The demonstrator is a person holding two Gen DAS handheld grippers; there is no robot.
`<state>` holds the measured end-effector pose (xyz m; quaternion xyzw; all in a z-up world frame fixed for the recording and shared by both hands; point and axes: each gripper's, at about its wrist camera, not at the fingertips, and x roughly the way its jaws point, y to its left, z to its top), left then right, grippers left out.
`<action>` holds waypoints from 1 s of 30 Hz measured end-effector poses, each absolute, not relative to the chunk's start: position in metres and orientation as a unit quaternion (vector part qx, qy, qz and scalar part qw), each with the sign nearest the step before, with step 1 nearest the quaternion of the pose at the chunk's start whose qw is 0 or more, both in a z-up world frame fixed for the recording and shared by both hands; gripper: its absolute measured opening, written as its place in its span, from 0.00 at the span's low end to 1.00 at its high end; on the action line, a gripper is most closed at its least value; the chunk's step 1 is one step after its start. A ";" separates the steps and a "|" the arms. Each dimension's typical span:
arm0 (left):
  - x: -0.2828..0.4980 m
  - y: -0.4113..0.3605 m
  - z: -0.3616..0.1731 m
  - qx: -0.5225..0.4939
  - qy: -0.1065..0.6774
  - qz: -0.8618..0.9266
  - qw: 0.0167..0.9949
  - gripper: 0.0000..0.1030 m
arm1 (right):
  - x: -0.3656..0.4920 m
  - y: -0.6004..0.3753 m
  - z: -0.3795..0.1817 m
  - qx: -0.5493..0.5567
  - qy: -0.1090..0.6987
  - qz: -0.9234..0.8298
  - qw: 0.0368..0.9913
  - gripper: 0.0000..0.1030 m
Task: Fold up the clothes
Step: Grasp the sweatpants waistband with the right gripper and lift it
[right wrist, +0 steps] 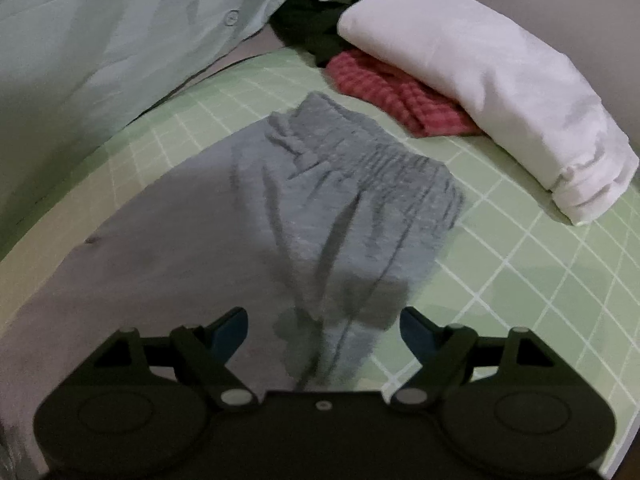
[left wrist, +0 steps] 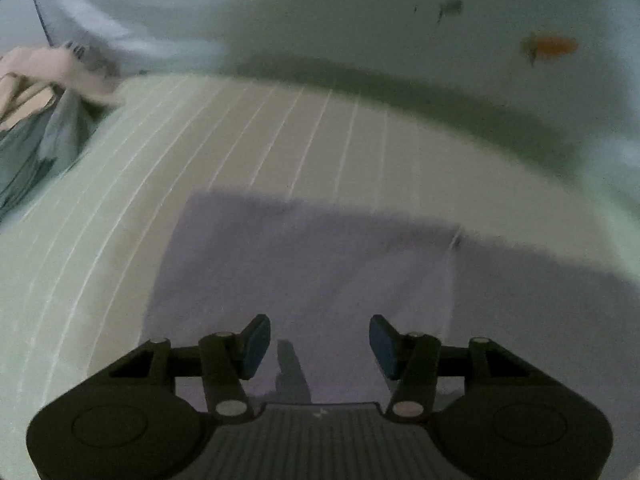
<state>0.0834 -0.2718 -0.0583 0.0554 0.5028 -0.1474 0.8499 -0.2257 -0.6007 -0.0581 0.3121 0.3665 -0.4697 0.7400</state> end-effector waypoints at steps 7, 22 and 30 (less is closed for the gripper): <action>0.039 -0.301 -0.080 0.129 0.519 -0.202 0.820 0.76 | -0.227 -0.604 -0.058 0.308 0.369 -0.475 0.737 0.81; 0.047 -0.318 -0.097 0.147 0.564 -0.192 0.790 1.00 | -0.238 -0.669 -0.063 0.289 0.323 -0.496 0.752 0.95; 0.041 -0.319 -0.095 0.138 0.566 -0.181 0.792 1.00 | -0.229 -0.696 -0.081 0.289 0.342 -0.484 0.752 0.99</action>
